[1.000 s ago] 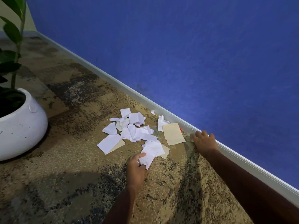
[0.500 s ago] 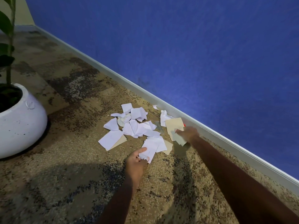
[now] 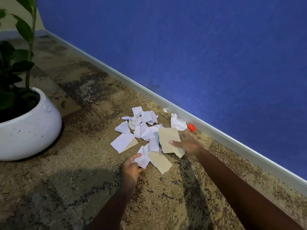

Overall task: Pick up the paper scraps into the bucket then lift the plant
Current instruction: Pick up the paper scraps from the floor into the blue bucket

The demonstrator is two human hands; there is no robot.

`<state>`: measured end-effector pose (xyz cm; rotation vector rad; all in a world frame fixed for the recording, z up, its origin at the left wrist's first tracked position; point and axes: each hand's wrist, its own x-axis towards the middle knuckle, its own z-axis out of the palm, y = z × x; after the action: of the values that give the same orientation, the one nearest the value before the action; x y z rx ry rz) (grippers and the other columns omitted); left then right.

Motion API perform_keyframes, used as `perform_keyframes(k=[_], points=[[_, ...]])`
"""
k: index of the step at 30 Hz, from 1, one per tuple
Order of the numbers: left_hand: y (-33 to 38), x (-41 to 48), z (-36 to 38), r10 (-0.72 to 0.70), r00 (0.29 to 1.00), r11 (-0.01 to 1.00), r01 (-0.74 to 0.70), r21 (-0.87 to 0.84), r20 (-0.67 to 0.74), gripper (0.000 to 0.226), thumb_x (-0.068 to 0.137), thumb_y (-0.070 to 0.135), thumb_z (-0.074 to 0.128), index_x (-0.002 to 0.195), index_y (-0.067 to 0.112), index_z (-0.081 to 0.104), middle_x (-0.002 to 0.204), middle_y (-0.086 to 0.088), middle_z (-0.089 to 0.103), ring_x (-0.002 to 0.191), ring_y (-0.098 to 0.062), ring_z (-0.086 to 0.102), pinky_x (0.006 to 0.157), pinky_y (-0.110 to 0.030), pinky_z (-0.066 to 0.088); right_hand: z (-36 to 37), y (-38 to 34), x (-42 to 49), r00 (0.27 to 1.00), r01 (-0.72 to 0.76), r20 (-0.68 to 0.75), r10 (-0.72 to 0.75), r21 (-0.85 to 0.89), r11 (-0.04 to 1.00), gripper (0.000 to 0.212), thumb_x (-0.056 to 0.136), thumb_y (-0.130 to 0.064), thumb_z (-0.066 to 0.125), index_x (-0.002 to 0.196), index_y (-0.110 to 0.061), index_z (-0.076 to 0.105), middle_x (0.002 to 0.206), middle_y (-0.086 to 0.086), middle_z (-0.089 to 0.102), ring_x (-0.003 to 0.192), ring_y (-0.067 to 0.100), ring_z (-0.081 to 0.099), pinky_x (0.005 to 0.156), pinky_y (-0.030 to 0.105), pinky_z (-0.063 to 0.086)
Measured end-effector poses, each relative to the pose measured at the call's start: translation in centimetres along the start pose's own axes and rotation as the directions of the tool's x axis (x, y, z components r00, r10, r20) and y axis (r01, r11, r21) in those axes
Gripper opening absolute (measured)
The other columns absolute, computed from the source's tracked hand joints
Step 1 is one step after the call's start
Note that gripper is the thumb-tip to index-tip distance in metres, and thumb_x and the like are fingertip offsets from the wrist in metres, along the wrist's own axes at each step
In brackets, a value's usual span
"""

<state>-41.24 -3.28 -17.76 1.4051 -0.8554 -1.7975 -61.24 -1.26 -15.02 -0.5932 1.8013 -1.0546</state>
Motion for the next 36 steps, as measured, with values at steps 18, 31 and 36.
perform_keyframes(k=[18,31,36], points=[[2.0,-2.0,-3.7,-0.044,0.999,0.997,0.045,0.066,-0.010,0.030,0.088,-0.007,0.056,0.118,-0.008,0.058,0.124,-0.025,0.059,0.096,-0.027,0.055,0.066,-0.028,0.050,9.9,1.1,-5.2,0.997,-0.042,-0.080,0.018,-0.311,0.949,0.052,0.078,-0.015,0.076,0.121,0.004,0.056,0.129,0.020,0.058,0.115,0.030,0.058,0.094,0.036,0.048],[12.2,-3.4,-14.4,-0.135,0.952,0.989,0.113,0.094,0.274,0.033,0.088,-0.008,0.055,0.117,0.006,0.053,0.094,-0.012,0.062,0.078,-0.019,0.060,0.071,-0.034,0.051,16.9,-5.2,-10.3,0.953,-0.096,0.284,0.106,-0.047,0.994,0.049,0.082,-0.012,0.070,0.126,-0.001,0.053,0.123,0.018,0.062,0.107,0.032,0.060,0.086,0.038,0.049],[16.1,-5.6,-21.1,-0.130,0.917,0.980,0.061,0.190,0.378,0.011,0.091,0.003,0.056,0.097,0.011,0.061,0.099,-0.009,0.067,0.092,-0.021,0.066,0.088,-0.037,0.053,23.2,-7.7,-13.6,0.894,-0.077,0.446,0.046,0.052,0.996,0.016,0.091,-0.012,0.058,0.104,-0.004,0.061,0.086,0.007,0.075,0.072,0.020,0.071,0.059,0.026,0.056]])
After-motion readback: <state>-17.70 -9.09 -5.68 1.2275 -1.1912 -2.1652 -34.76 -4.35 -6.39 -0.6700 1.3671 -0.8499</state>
